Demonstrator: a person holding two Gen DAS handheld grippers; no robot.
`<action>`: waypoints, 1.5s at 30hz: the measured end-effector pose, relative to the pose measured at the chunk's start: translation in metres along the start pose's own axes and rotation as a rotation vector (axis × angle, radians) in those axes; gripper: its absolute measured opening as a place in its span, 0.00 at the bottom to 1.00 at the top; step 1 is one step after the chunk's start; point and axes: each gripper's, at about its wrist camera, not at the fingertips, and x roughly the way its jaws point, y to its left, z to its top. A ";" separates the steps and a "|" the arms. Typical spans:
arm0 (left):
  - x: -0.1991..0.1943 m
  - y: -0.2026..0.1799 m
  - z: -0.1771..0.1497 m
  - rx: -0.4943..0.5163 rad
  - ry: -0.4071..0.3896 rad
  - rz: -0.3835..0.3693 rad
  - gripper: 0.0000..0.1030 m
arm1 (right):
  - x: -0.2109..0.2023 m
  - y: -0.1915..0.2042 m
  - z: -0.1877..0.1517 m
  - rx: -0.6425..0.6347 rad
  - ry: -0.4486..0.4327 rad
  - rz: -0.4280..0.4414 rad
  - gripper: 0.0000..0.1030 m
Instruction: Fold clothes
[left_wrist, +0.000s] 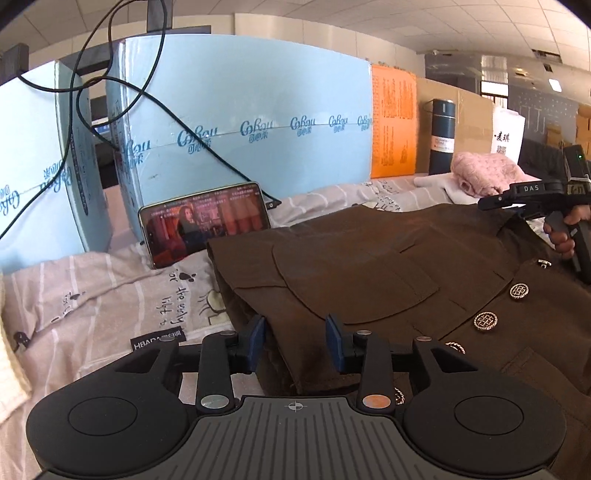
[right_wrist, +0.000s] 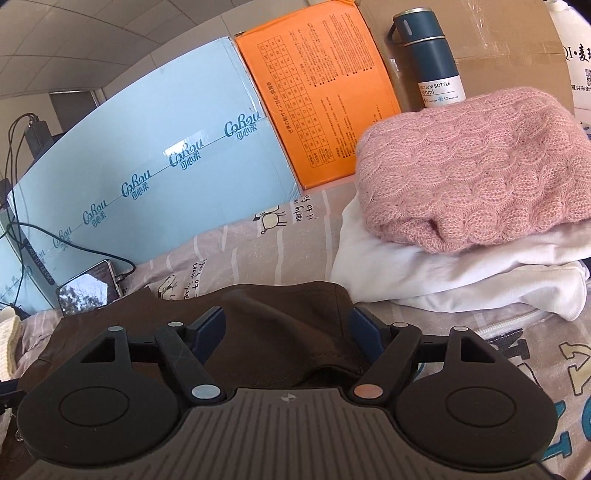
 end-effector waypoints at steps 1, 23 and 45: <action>0.000 -0.001 0.000 0.000 0.000 -0.009 0.42 | 0.000 0.000 0.000 -0.002 0.001 -0.001 0.71; 0.018 0.029 -0.011 -0.257 0.115 -0.157 0.09 | -0.031 0.002 0.000 -0.013 -0.142 0.197 0.78; -0.101 -0.030 -0.035 0.256 -0.153 -0.034 0.97 | -0.097 0.083 -0.028 -0.465 -0.158 0.201 1.00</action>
